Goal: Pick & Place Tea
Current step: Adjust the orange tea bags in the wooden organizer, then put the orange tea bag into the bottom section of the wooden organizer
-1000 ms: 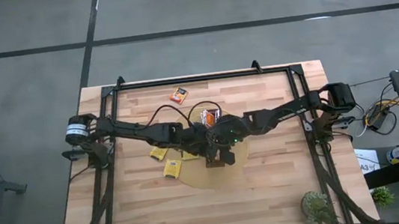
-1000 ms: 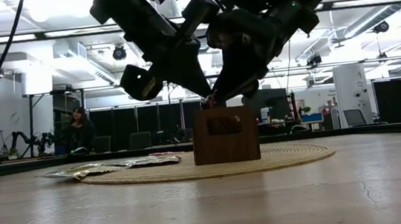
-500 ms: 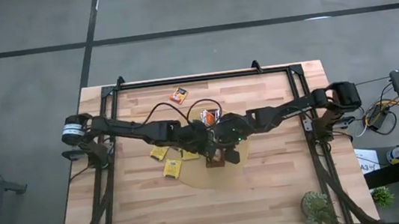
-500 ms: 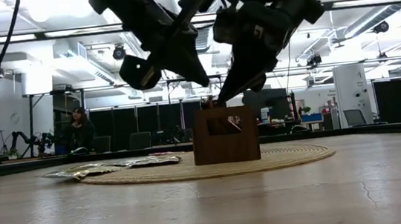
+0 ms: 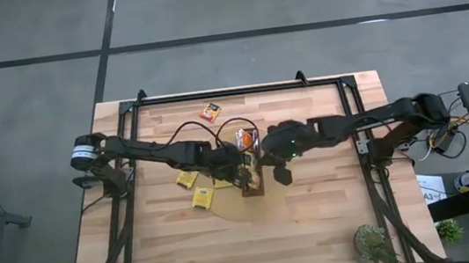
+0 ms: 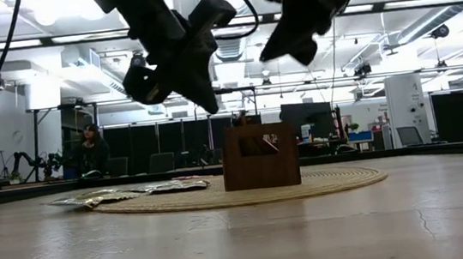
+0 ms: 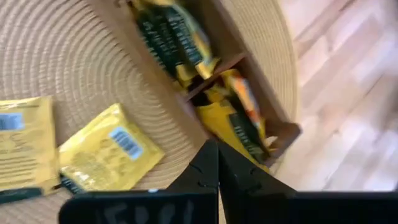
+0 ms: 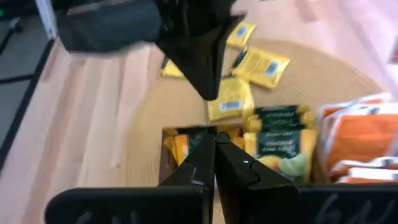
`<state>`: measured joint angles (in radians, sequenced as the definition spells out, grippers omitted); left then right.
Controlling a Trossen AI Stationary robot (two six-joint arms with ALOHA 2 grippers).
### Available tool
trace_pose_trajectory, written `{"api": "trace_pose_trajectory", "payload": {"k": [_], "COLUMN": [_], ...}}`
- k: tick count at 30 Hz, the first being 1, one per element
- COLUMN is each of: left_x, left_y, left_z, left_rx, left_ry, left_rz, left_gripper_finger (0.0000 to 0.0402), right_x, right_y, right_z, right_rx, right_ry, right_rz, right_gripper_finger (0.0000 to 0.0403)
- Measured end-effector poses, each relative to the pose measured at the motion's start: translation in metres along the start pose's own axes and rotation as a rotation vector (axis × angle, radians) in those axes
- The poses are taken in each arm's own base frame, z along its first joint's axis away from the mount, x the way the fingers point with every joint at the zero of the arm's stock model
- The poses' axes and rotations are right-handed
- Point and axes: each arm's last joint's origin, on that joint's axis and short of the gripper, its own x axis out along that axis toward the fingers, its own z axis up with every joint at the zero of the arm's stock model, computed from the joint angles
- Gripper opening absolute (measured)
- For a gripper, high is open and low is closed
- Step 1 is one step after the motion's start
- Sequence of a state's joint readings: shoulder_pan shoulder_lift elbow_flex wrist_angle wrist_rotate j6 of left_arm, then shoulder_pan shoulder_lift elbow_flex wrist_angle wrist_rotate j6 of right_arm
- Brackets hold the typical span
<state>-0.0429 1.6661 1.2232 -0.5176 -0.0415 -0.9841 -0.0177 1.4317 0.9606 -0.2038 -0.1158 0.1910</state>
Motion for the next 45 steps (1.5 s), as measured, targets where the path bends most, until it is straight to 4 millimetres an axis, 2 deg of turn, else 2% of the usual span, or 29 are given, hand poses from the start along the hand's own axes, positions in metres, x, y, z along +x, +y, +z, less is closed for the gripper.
{"api": "trace_pose_trajectory", "payload": {"k": [6,12,18,26,30,36,45], "left_x": [0.004,0.018,0.025,0.025,0.031,0.038,0.030], "left_y": [0.004,0.003,0.001,-0.005,-0.007,-0.017,-0.016], "left_z": [-0.002,-0.003,-0.003,0.001,0.002,0.007,0.015], "left_rx": [0.009,0.008,0.009,0.003,-0.012,-0.019,-0.023], "left_ry": [-0.003,-0.013,0.010,-0.025,-0.032,-0.070,-0.101], "left_rz": [0.007,-0.027,-0.031,-0.097,-0.110,-0.219,-0.238], "left_gripper_finger": [0.0000,0.0000,0.0000,0.0000,0.0000,0.0000,0.0000], "right_x": [-0.037,-0.074,-0.098,-0.105,-0.105,-0.105,-0.105], "right_y": [0.003,0.007,0.008,0.008,0.008,0.008,0.008], "right_z": [0.009,0.017,0.018,0.017,0.017,0.017,0.016], "right_rx": [0.028,0.031,0.038,0.044,0.044,0.042,0.041], "right_ry": [-0.090,-0.214,-0.284,-0.298,-0.299,-0.298,-0.290], "right_rz": [-0.059,-0.096,-0.166,-0.189,-0.192,-0.193,-0.194], "right_gripper_finger": [0.0008,0.0008,0.0008,0.0008,0.0008,0.0008,0.0008]}}
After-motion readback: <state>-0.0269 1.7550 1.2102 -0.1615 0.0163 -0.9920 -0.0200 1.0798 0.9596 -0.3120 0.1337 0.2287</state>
